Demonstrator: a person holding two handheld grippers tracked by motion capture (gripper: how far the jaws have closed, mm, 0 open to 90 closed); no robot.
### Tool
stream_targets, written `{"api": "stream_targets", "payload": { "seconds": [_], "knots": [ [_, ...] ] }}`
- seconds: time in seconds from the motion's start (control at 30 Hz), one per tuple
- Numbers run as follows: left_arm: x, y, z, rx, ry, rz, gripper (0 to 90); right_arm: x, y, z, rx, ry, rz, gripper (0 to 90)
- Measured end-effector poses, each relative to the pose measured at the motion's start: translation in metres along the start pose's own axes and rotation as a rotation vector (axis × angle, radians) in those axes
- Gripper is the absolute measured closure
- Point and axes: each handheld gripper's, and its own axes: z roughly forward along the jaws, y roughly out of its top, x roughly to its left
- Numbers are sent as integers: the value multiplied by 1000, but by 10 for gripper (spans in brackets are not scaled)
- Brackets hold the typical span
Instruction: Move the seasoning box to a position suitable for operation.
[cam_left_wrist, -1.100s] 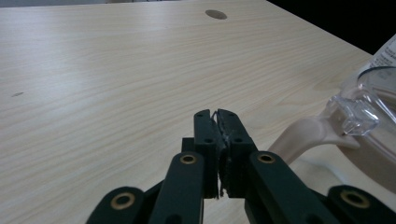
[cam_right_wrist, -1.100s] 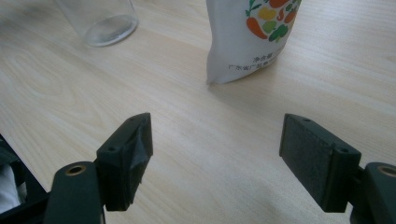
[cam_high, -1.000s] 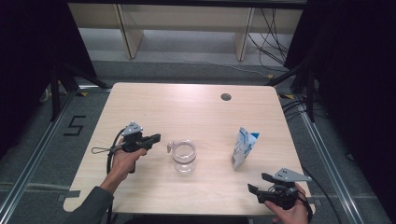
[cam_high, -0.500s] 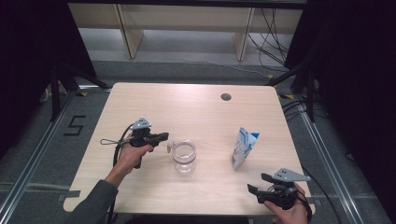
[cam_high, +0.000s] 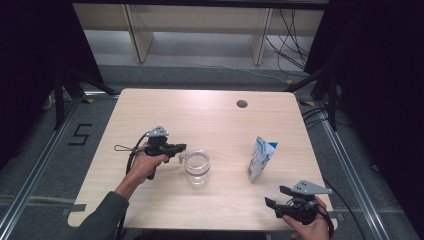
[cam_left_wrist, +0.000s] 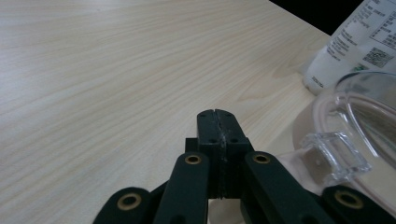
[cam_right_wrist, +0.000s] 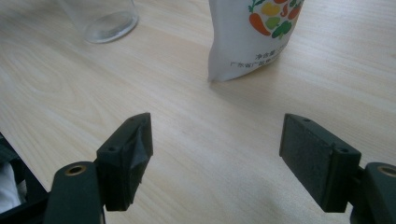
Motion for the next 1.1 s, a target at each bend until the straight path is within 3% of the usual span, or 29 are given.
{"api": "stream_targets", "payload": {
  "seconds": [0.17, 0.3, 0.4, 0.63, 0.8, 0.83, 0.9, 1.0, 1.1],
  "knots": [
    [-2, 0, -1, 5, -24, 8, 894, 0, 0, 0, 1, -1, 0, 268],
    [-2, -1, -5, 15, -20, 9, 894, 0, 0, -1, 6, -2, -3, 268],
    [-4, -4, -9, 25, -30, 17, 894, 1, 0, 0, 12, 7, 27, 268],
    [-10, -10, -16, 37, -28, 22, 894, 0, 0, 0, 7, -2, 2, 268],
    [-16, -14, -19, 44, -17, 36, 894, 1, 0, 0, 17, 3, 33, 268],
    [-18, -16, -21, 35, -15, 29, 894, 0, 1, -1, 13, -4, 9, 268],
    [-19, -17, -23, 33, -16, 20, 894, 0, 1, -1, 13, -4, 9, 268],
    [-25, -21, -28, 36, -14, 29, 894, 2, 0, -1, 20, 3, 45, 268],
    [-28, -23, -32, 29, -18, 28, 894, 0, 1, 0, 6, -6, 12, 268]
  ]
}}
